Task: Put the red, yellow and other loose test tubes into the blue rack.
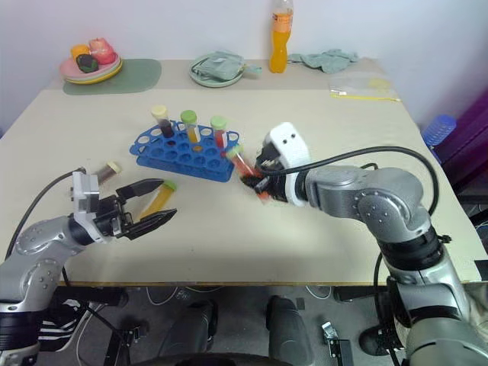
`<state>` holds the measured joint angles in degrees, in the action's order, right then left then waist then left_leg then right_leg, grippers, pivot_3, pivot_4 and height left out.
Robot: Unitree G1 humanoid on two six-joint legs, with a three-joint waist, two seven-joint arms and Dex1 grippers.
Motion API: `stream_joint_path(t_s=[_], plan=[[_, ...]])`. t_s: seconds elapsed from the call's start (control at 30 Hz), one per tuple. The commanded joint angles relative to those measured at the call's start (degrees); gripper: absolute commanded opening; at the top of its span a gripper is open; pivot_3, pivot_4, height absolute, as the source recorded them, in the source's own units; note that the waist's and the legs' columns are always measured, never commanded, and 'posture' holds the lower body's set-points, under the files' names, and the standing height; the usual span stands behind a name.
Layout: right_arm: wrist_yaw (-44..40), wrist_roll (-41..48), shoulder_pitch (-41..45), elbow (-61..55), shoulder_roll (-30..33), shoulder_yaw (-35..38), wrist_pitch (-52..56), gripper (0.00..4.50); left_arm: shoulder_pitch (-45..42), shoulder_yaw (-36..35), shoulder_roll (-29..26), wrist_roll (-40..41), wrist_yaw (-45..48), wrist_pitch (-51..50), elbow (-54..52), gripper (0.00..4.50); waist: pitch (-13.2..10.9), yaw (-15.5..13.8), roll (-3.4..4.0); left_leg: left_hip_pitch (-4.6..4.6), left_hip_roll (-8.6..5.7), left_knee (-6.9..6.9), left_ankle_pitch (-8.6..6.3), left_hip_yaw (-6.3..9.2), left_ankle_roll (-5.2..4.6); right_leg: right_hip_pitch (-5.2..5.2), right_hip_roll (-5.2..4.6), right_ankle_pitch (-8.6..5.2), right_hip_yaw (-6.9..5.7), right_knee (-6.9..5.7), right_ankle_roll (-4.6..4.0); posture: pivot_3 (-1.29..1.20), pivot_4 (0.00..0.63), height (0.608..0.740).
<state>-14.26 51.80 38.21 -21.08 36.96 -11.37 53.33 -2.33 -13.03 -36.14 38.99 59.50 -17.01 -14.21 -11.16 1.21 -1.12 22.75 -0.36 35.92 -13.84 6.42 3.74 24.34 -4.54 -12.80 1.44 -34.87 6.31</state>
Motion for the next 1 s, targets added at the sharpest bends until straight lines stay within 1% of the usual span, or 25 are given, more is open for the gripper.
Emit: stream_joint_path(t_s=[0.03, 0.1, 0.17, 0.2, 0.3, 0.43, 0.6, 0.77, 1.0], plan=[[-4.7, -11.8, 1.3, 8.1, -8.6, 0.1, -18.8, 0.79, -0.1, -2.6, -0.8, 1.2, -1.0, -0.2, -2.2, 4.5, 0.0, 0.6, 0.03, -0.03, 0.04, -0.01, 0.0, -0.05, 0.0, 0.01, 0.01, 0.02, 0.0, 0.0, -0.03, 0.0, 0.15, 0.74], [-5.1, -19.0, 2.0, 12.6, -14.7, -1.9, -27.9, 0.79, 0.1, -3.0, -1.1, 1.3, -1.2, -0.3, -2.5, 4.5, 0.0, 1.1, 0.05, -0.05, 0.06, -0.06, 0.0, -0.05, 0.0, 0.04, 0.04, 0.06, 0.0, -0.07, -0.08, 0.0, 0.15, 0.74], [-5.5, -26.1, 1.5, 15.9, -19.1, -3.9, -37.1, 0.79, 0.2, -3.5, -1.0, 1.7, -1.7, -0.7, -2.7, 4.5, 0.0, 1.3, 0.06, -0.09, 0.06, -0.19, 0.01, -0.05, 0.0, 0.07, 0.05, 0.18, 0.01, -0.08, -0.27, 0.0, 0.15, 0.74], [-4.9, -28.1, 1.0, 17.5, -21.6, -3.5, -40.8, 0.79, 0.3, -3.7, -1.0, 1.8, -1.9, -0.7, -2.8, 4.5, 0.0, 1.3, 0.05, -0.11, 0.06, -0.25, 0.01, -0.06, 0.0, 0.08, 0.05, 0.19, 0.01, -0.09, -0.27, 0.0, 0.15, 0.74], [-5.3, -28.5, 0.0, 22.7, -28.5, -1.0, -45.6, 0.79, 0.3, -5.4, -0.7, 3.6, -3.2, -1.8, -2.8, 4.5, 0.0, 1.3, 0.05, -0.16, 0.06, -0.35, 0.02, -0.05, 0.0, 0.1, 0.05, 0.2, 0.01, -0.15, -0.22, 0.0, 0.15, 0.74], [-7.9, -35.3, -1.8, 30.4, -34.7, -3.8, -58.8, 0.79, 0.8, -6.6, -1.0, 4.8, -3.6, -2.8, -2.9, 4.5, 0.0, 1.2, 0.03, -0.25, 0.06, -0.35, 0.03, -0.04, 0.02, 0.02, 0.05, 0.19, 0.01, -0.17, -0.24, 0.0, 0.15, 0.74], [-9.2, -39.8, -0.7, 41.2, -40.2, -3.7, -67.7, 0.79, 1.7, -8.1, -2.3, 4.8, -3.6, -3.9, -3.4, 4.5, 0.0, 1.5, 0.05, -0.31, 0.06, -0.37, 0.03, -0.04, 0.03, 0.03, 0.07, 0.19, 0.03, -0.24, -0.26, 0.0, 0.15, 0.74], [-8.0, -43.5, 4.2, 54.4, -45.2, -2.2, -76.5, 0.79, 2.1, -9.3, -3.0, 3.6, -5.1, -3.4, -3.5, 4.5, 0.0, 1.5, 0.07, -0.35, 0.07, -0.4, 0.05, -0.04, 0.05, 0.03, 0.08, 0.19, 0.03, -0.25, -0.27, 0.0, 0.15, 0.74], [-4.5, -47.3, 9.0, 69.3, -47.6, -0.1, -84.8, 0.79, 2.4, -9.9, -3.5, 3.5, -7.2, -4.2, -5.8, 4.5, 0.0, 1.4, 0.06, -0.36, 0.06, -0.44, 0.06, -0.02, 0.09, 0.01, 0.08, 0.19, 0.04, -0.25, -0.28, 0.0, 0.15, 0.74]])
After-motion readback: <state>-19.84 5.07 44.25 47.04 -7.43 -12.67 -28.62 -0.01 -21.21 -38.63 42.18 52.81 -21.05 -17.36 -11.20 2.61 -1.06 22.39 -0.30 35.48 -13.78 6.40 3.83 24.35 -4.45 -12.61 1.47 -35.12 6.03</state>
